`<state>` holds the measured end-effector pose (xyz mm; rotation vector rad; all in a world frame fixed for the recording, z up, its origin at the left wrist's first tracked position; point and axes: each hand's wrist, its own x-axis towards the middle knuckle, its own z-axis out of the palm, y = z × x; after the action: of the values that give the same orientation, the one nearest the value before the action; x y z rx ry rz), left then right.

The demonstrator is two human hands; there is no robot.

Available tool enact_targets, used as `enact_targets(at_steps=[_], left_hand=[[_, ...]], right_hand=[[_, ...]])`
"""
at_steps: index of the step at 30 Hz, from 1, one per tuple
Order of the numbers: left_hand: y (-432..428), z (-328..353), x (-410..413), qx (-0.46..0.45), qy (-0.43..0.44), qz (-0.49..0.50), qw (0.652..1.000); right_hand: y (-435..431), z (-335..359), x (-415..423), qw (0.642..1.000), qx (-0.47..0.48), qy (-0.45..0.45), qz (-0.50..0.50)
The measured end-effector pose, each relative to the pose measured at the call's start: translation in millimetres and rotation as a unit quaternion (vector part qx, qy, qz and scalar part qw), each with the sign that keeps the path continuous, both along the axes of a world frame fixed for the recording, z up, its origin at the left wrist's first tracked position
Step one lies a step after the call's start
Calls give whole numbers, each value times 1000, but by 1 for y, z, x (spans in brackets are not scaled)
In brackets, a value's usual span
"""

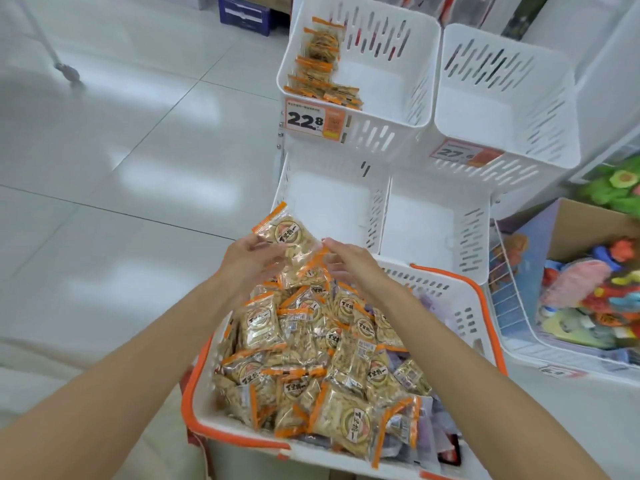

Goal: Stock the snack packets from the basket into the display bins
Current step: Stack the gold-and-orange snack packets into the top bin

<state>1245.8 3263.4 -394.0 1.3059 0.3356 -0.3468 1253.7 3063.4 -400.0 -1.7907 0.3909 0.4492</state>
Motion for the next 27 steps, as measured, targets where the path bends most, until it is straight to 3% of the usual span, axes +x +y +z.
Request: enact_targets(at_steps=[2, 4, 7, 10, 14, 19, 22, 25, 27], left_hand=[[14, 0, 6, -10, 9, 28, 1000], [23, -4, 9, -5, 18, 28, 999], [29, -7, 11, 1, 16, 46, 999], [30, -9, 15, 20, -7, 78, 997], [23, -6, 16, 41, -31, 18, 999], [-1, -1, 3, 9, 11, -130, 991], [2, -1, 3, 20, 10, -82, 996], [18, -5, 5, -6, 23, -17, 1000], [22, -7, 3, -37, 37, -1, 999]], right_hand=[[5, -18, 3, 985, -168, 5, 37], [13, -37, -1, 960, -264, 10, 96], [20, -45, -4, 982, -185, -35, 21], [3, -23, 3, 979, -151, -124, -63], [-14, 31, 7, 976, -73, -203, -33], [11, 44, 5, 980, -30, -190, 59], [13, 27, 2, 987, -44, -151, 28], [4, -1, -3, 987, -156, -21, 34], [6, -18, -11, 986, -146, 53, 55]])
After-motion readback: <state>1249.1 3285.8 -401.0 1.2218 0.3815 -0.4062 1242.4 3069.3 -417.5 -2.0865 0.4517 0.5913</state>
